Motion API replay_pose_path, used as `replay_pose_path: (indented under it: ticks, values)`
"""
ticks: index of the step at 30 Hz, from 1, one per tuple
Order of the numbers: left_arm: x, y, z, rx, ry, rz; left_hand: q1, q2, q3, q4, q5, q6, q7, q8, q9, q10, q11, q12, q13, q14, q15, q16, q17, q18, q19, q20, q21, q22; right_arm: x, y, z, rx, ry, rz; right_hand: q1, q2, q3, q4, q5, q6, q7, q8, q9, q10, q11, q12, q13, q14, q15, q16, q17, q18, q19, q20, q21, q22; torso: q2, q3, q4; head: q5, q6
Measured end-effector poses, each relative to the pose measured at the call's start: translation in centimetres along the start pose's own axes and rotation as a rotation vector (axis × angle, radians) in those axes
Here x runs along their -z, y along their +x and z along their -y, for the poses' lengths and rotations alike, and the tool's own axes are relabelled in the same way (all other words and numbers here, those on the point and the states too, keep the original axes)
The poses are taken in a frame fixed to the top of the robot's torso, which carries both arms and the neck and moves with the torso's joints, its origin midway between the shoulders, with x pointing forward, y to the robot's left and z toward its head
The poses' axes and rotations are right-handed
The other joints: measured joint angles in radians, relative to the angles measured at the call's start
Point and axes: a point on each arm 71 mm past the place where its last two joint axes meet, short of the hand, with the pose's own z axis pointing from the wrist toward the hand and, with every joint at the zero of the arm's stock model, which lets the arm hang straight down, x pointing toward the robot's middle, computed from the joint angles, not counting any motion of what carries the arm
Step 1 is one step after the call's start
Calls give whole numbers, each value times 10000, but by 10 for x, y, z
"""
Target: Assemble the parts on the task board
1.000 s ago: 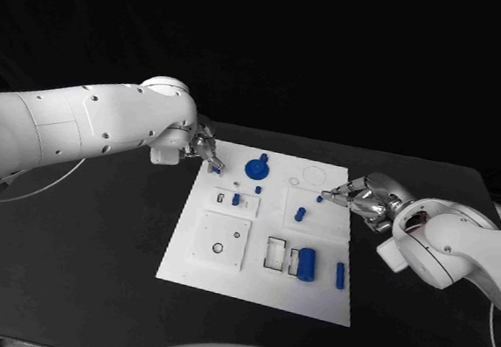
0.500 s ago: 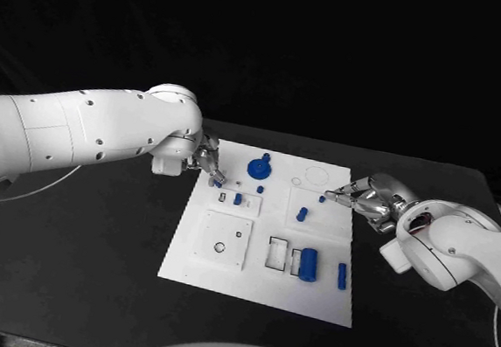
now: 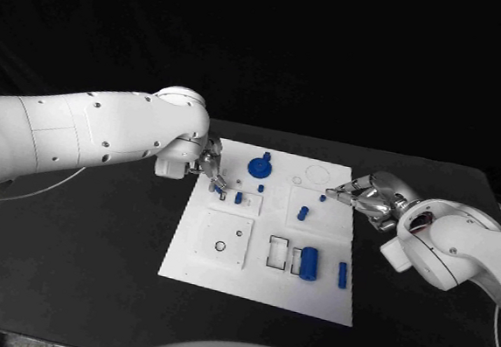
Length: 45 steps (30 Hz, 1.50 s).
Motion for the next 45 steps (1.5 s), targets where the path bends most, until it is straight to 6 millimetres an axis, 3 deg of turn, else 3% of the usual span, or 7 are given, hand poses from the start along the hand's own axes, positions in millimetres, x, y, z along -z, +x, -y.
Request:
replay_pose_path:
  ticks: [45]
  values:
    - [-11, 4, 8, -347, -58, -102, -33, -32, 74, 14, -37, 16, 17, -57, -1, -16, 16, 0, 5, -2, 3, 0, -3, 0, 0, 0, 0, -1, 0, 0, 0, -2, -29, 6, 0, 0, 0, 0, 0, 0, 0, 0, 0, -1, 0, 0, 0, 0, 0, 0, 6, 0, 0, 0, 0, -5, -12, 8, 6, -2, -97]
